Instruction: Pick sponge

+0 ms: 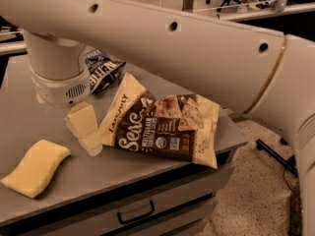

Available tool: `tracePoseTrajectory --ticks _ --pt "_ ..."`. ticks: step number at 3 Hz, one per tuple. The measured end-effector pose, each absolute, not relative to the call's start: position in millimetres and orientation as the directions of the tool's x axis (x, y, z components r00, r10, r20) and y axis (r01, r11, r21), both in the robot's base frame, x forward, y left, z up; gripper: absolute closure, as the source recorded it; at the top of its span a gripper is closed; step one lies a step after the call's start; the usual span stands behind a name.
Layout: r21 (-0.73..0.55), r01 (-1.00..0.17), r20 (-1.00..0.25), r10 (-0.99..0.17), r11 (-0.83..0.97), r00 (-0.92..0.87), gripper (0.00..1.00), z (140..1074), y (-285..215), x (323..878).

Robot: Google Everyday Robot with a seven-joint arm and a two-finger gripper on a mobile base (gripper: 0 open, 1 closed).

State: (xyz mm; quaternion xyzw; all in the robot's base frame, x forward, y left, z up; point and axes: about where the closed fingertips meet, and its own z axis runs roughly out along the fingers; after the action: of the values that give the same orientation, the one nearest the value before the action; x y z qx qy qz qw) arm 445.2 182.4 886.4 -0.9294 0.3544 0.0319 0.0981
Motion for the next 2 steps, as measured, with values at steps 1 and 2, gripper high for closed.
tracePoseTrajectory --ticks 1,2 --pt "-0.160 -0.665 -0.129 -0.652 -0.730 0.747 0.00 886 182 445" --pt "-0.164 -0.617 -0.113 -0.606 -0.770 0.787 0.00 888 203 446"
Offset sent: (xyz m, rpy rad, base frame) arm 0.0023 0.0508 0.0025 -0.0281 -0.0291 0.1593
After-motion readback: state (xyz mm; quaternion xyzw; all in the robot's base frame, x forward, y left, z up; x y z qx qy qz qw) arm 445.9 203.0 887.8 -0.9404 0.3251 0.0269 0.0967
